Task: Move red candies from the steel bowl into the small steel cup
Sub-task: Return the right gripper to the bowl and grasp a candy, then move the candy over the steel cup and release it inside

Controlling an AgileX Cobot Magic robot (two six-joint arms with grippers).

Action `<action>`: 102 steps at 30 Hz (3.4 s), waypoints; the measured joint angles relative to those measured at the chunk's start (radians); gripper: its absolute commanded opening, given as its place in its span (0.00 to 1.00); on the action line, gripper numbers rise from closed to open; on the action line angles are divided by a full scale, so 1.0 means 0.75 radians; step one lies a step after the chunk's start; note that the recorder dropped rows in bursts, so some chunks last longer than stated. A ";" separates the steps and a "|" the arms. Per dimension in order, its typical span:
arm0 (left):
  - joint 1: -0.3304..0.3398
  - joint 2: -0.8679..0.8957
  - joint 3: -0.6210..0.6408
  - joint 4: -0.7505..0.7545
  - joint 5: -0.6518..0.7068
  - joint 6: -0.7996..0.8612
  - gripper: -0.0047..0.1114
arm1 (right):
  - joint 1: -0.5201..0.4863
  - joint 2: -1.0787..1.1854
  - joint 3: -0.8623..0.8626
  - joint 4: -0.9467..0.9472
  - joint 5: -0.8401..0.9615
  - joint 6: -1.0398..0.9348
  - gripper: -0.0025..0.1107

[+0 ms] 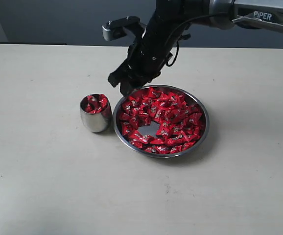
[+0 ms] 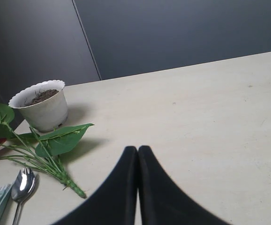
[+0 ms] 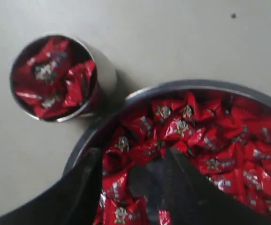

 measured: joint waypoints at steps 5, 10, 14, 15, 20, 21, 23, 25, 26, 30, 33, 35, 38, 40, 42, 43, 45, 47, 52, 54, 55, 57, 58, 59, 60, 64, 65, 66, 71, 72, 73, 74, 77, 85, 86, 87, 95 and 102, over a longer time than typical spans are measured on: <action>0.000 0.000 0.000 0.000 0.000 0.000 0.04 | -0.026 0.028 0.097 -0.027 0.032 0.003 0.43; 0.000 0.000 0.000 0.000 0.000 0.000 0.04 | -0.043 0.101 0.141 -0.041 0.016 0.021 0.43; 0.000 0.000 0.000 0.000 0.000 0.000 0.04 | -0.046 0.126 0.143 -0.050 -0.074 0.040 0.43; 0.000 0.000 0.000 0.000 0.000 0.000 0.04 | -0.046 0.132 0.143 -0.053 -0.098 0.051 0.43; 0.000 0.000 0.000 0.000 0.000 0.000 0.04 | -0.046 0.158 0.143 -0.096 -0.220 0.113 0.43; 0.000 0.000 0.000 0.000 0.000 0.000 0.04 | -0.046 0.167 0.143 -0.096 -0.235 0.117 0.43; 0.000 0.000 0.000 0.000 0.000 0.000 0.04 | -0.046 0.179 0.143 -0.093 -0.247 0.120 0.42; 0.000 0.000 0.000 0.000 0.000 0.000 0.04 | -0.046 0.191 0.143 -0.081 -0.254 0.120 0.26; 0.000 0.000 0.000 0.000 0.000 0.000 0.04 | -0.046 0.199 0.143 -0.081 -0.257 0.122 0.16; 0.000 0.000 0.000 0.000 0.000 0.000 0.04 | -0.046 0.196 0.143 -0.086 -0.252 0.128 0.02; 0.000 0.000 0.000 0.000 0.000 0.000 0.04 | -0.046 0.149 0.145 -0.086 -0.247 0.131 0.02; 0.000 0.000 0.000 0.000 0.000 0.000 0.04 | -0.046 0.106 0.145 -0.086 -0.238 0.131 0.02; 0.000 0.000 0.000 0.000 0.000 0.000 0.04 | -0.046 0.032 0.145 -0.083 -0.225 0.131 0.02; 0.000 0.000 0.000 0.000 0.000 0.000 0.04 | -0.046 -0.027 0.145 -0.064 -0.211 0.131 0.02; 0.000 0.000 0.000 0.000 0.000 0.000 0.04 | -0.046 -0.081 0.145 0.049 -0.209 0.095 0.02; 0.000 0.000 0.000 0.000 0.000 0.000 0.04 | -0.046 -0.094 0.142 0.143 -0.206 0.047 0.02; 0.000 0.000 0.000 0.000 0.000 0.000 0.04 | -0.046 -0.101 0.130 0.275 -0.200 -0.022 0.02; 0.000 0.000 0.000 0.000 0.000 0.000 0.04 | -0.040 -0.098 0.107 0.390 -0.200 -0.094 0.02; 0.000 0.000 0.000 0.000 0.000 0.000 0.04 | 0.022 -0.042 -0.002 0.524 -0.197 -0.164 0.02; 0.000 0.000 0.000 0.000 0.000 0.000 0.04 | 0.051 -0.013 -0.043 0.536 -0.197 -0.174 0.02; 0.000 0.000 0.000 0.000 0.000 0.000 0.04 | 0.066 0.004 -0.059 0.540 -0.197 -0.179 0.02; 0.000 0.000 0.000 0.000 0.000 0.000 0.04 | 0.094 0.030 -0.075 0.557 -0.197 -0.204 0.02; 0.000 0.000 0.000 0.000 0.000 0.000 0.04 | 0.105 0.044 -0.081 0.564 -0.195 -0.216 0.02; 0.000 0.000 0.000 0.000 0.000 0.000 0.04 | 0.112 0.057 -0.083 0.573 -0.195 -0.229 0.02; 0.000 0.000 0.000 0.000 0.000 0.000 0.04 | 0.117 0.067 -0.083 0.579 -0.195 -0.235 0.02; 0.000 0.000 0.000 0.000 0.000 0.000 0.04 | 0.122 0.115 -0.083 0.598 -0.195 -0.281 0.02; 0.000 0.000 0.000 0.000 0.000 0.000 0.04 | 0.122 0.122 -0.083 0.605 -0.198 -0.293 0.02; 0.000 0.000 0.000 0.000 0.000 0.000 0.04 | 0.122 0.130 -0.083 0.608 -0.202 -0.303 0.02; 0.000 0.000 0.000 0.000 0.000 0.000 0.04 | 0.122 0.168 -0.083 0.611 -0.241 -0.317 0.02; 0.000 0.000 0.000 0.000 0.000 0.000 0.04 | 0.122 0.175 -0.083 0.602 -0.252 -0.319 0.02; 0.000 0.000 0.000 0.000 0.000 0.000 0.04 | 0.122 0.180 -0.083 0.598 -0.270 -0.319 0.02; 0.000 0.000 0.000 0.000 0.000 0.000 0.04 | 0.122 0.185 -0.083 0.587 -0.283 -0.320 0.02; 0.000 0.000 0.000 0.000 0.000 0.000 0.04 | 0.122 0.192 -0.083 0.554 -0.339 -0.322 0.02; 0.000 0.000 0.000 0.000 0.000 0.000 0.04 | 0.122 0.192 -0.084 0.520 -0.401 -0.322 0.02; 0.000 0.000 0.000 0.000 0.000 0.000 0.04 | 0.122 0.192 -0.084 0.517 -0.402 -0.322 0.02; 0.000 0.000 0.000 0.000 0.000 0.000 0.04 | 0.122 0.192 -0.084 0.515 -0.402 -0.322 0.03; 0.000 0.000 0.000 0.000 0.000 0.000 0.04 | 0.122 0.192 -0.086 0.462 -0.353 -0.322 0.03; 0.000 0.000 0.000 0.000 0.000 0.000 0.04 | 0.122 0.192 -0.086 0.430 -0.336 -0.323 0.03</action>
